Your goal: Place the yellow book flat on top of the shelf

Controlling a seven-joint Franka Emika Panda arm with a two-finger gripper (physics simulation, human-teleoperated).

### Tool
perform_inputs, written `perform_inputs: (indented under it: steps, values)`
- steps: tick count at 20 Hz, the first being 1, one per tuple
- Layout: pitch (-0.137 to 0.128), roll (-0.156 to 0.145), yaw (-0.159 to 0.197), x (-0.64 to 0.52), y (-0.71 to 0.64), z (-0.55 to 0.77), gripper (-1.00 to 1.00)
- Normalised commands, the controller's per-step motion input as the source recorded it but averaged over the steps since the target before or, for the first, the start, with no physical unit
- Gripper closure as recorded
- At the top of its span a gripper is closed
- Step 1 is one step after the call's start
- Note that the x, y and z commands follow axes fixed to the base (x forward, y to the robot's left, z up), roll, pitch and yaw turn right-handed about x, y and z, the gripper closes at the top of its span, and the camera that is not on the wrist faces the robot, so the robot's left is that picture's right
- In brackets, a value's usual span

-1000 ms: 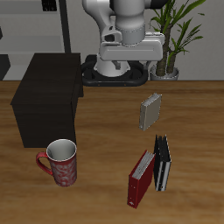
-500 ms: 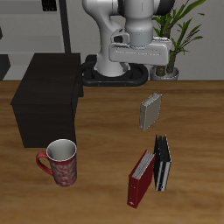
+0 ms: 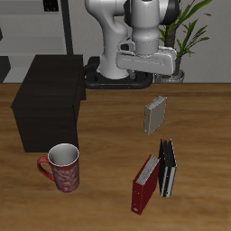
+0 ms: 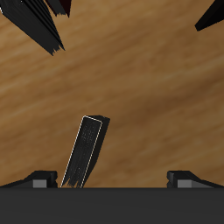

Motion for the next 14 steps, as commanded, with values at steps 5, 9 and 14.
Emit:
perform_inputs:
  steps: [5,9,14]
  values:
    - [-0.028,0.055,0.004,-0.11,0.29,-0.22,-1.00]
    - [-0.005,0.010,0.010,0.02,0.22,-0.15,-1.00]
    - [0.027,-0.023,0.001,0.19,0.15,-0.21,-1.00]
